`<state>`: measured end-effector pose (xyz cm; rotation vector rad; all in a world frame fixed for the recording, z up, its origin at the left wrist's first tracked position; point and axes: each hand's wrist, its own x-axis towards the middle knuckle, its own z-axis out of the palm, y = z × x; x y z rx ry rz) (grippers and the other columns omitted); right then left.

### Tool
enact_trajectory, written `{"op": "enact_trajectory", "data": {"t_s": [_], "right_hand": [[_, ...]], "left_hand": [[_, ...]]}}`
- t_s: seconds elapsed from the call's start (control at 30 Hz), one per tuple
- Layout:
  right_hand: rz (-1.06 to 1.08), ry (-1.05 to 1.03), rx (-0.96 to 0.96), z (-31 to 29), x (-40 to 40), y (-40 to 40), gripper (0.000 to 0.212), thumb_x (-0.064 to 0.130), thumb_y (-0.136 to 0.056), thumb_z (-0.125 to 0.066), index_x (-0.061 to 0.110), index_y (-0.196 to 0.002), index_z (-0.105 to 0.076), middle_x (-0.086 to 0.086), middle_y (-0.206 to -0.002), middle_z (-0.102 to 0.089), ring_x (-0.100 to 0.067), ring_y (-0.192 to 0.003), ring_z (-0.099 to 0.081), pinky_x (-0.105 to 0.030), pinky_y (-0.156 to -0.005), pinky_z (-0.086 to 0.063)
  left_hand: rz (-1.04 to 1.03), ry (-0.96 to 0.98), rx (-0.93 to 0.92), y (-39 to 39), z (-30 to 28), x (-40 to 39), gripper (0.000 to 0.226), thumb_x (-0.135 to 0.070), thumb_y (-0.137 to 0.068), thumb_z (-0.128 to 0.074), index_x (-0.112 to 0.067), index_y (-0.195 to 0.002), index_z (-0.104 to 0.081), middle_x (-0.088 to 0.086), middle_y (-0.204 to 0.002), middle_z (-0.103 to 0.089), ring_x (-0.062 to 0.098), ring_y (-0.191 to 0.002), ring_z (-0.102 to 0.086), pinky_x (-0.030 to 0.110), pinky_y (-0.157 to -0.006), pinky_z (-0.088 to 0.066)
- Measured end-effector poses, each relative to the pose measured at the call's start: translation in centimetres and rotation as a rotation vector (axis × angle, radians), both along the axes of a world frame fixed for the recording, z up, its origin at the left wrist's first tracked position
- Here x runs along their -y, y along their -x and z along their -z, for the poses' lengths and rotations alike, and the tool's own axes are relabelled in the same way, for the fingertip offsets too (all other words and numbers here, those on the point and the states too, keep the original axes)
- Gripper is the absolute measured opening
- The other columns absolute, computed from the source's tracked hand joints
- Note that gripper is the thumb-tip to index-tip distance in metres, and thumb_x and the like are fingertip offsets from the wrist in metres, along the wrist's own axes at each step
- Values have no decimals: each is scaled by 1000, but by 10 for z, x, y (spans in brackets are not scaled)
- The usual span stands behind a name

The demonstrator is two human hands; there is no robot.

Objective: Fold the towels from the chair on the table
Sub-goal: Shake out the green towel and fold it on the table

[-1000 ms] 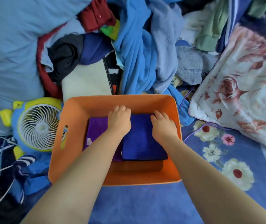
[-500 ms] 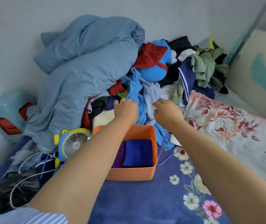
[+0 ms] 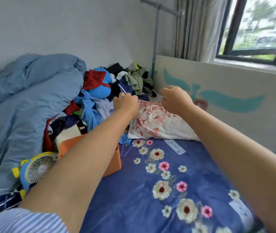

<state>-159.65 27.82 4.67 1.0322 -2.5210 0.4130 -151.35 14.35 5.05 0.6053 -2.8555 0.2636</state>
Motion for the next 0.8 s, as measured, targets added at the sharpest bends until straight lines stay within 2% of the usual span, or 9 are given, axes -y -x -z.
{"op": "enact_trajectory", "data": {"t_s": [0.17,0.33,0.5,0.63,0.8], "right_hand": [[230,13,64,17,-135,-50,35,11,-85,-45,15,-117,-58,-11,-120,-56,-32,-114,-49,-36,-89,-43],[526,-12,137,24,-303,-108,34,14,-87,-46,10,-119,-55,-14,-124,-54,-33,-117,-48,-38,-95,-44],[769,27,162,26,-465,-173,31,13,-89,-43,9,-114,-59,-13,-120,-58,-31,-114,-50,-37,-95,-44],[927,49,216,22,-586,-220,34,12,-89,-42,10,-119,-58,-10,-126,-56,-27,-119,-48,-34,-97,-42],[1051,4,252,16,-733,-271,34,11,-90,-41,8,-121,-56,-13,-127,-55,-28,-119,-48,-40,-98,-43]], "left_hand": [[244,6,69,-17,23,-116,34,-16,-90,-41,-10,-122,-50,14,-130,-49,33,-123,-39,39,-99,-34],[567,17,124,-21,41,-276,32,-18,-90,-43,-11,-120,-53,12,-129,-50,30,-123,-40,38,-99,-35],[877,35,146,-37,52,-450,30,-15,-89,-42,-11,-116,-55,11,-122,-52,28,-118,-42,37,-93,-36],[1050,51,145,-51,51,-583,30,-12,-87,-43,-13,-114,-56,10,-119,-54,27,-116,-43,36,-90,-37],[1162,17,129,-76,46,-739,31,-9,-84,-44,-11,-112,-58,11,-119,-56,28,-114,-46,35,-87,-39]]}}
